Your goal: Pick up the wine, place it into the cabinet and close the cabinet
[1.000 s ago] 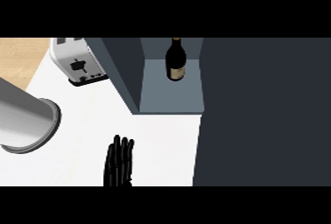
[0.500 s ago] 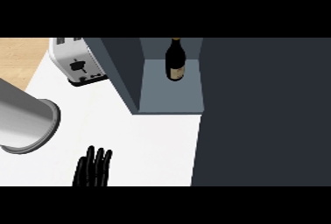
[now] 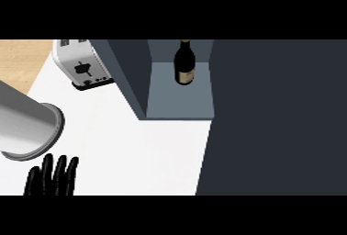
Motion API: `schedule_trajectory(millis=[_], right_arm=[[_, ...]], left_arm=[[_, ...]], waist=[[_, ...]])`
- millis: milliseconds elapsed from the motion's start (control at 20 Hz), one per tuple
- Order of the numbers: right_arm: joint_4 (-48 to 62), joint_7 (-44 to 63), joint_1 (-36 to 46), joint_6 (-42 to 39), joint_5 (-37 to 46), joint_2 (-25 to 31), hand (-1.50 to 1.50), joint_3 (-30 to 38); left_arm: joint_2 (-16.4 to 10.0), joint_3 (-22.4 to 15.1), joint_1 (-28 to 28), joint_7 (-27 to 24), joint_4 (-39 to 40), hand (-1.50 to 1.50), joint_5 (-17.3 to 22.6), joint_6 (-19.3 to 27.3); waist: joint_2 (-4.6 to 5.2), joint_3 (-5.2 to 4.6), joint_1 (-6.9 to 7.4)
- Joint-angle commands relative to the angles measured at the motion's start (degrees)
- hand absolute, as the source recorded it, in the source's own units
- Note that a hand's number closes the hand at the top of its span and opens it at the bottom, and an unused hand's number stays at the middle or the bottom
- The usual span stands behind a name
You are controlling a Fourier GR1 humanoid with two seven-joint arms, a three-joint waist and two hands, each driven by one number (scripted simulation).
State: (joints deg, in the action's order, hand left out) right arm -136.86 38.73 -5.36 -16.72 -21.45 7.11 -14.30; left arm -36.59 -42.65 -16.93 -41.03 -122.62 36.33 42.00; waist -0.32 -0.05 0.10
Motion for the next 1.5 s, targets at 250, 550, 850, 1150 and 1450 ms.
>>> schedule_trajectory(millis=[250,550,850,1150,1450], right_arm=[[-13.56,3.18,-4.56,-0.6,2.65,-0.55,1.5,-17.09],[-9.51,4.3,0.22,4.79,11.46,-4.98,1.5,-28.13],[-8.7,5.04,4.38,14.88,18.65,-7.06,1.5,-36.67],[-4.64,4.56,12.37,24.02,25.96,-7.01,1.5,-42.63],[0.58,4.89,21.53,31.82,29.75,-6.89,1.5,-41.72]], left_arm=[[-8.33,12.07,-9.35,-1.67,-5.51,-1.5,7.25,-7.82],[-10.35,19.17,-10.82,-0.33,-4.71,-1.5,11.54,-12.12],[-12.02,23.46,-15.33,-1.88,-2.34,-1.5,13.94,-19.47],[-12.4,28.55,-13.11,0.67,-0.61,-1.5,17.34,-22.24],[-12.27,30.43,-12.61,2.67,-0.86,-1.5,18.52,-25.32]], waist=[[-0.52,-0.09,0.02],[-0.44,-0.09,-0.35],[-0.54,-0.14,-0.01],[-0.35,-0.19,0.11],[-0.01,-0.13,0.42]])
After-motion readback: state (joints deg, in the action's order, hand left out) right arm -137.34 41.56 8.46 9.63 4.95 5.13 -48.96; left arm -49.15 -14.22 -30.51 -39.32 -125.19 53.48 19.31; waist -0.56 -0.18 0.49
